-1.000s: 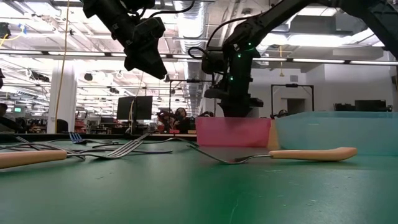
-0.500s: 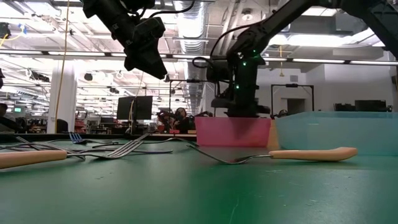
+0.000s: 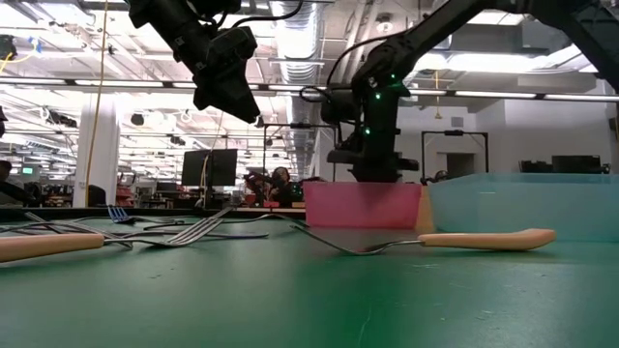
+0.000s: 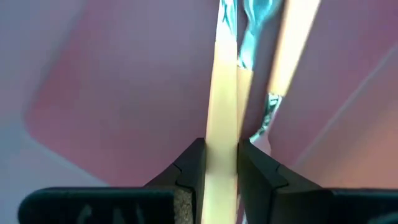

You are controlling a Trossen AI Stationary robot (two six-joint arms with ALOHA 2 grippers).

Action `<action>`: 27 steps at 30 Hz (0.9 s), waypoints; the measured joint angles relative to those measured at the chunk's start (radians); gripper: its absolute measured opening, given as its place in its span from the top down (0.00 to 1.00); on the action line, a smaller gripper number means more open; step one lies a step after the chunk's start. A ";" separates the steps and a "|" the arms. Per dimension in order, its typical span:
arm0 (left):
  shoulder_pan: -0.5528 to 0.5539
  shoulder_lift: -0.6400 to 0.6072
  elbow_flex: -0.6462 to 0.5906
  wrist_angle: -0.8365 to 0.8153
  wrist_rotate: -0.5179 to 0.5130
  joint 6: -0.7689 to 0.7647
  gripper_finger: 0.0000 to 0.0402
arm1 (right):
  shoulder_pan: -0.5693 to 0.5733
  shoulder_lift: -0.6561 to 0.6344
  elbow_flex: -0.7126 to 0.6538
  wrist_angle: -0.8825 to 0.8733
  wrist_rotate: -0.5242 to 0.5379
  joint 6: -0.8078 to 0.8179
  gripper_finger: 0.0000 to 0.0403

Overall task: Sort silverware by color (type)
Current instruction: Put the yellow fork into the pink bin

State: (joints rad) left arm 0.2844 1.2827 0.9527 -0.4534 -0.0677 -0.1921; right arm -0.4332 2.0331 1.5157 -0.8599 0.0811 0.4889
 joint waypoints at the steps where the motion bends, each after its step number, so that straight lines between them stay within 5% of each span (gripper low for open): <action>1: 0.000 0.000 0.000 0.000 0.000 0.000 0.68 | 0.004 0.000 0.006 0.002 0.000 0.000 0.76; 27: 0.000 0.000 0.000 0.002 0.000 -0.014 0.68 | 0.020 0.000 -0.089 0.123 0.000 0.018 0.76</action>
State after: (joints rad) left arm 0.2845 1.2827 0.9527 -0.4518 -0.0677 -0.2058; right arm -0.4131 2.0335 1.4269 -0.7372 0.0814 0.5072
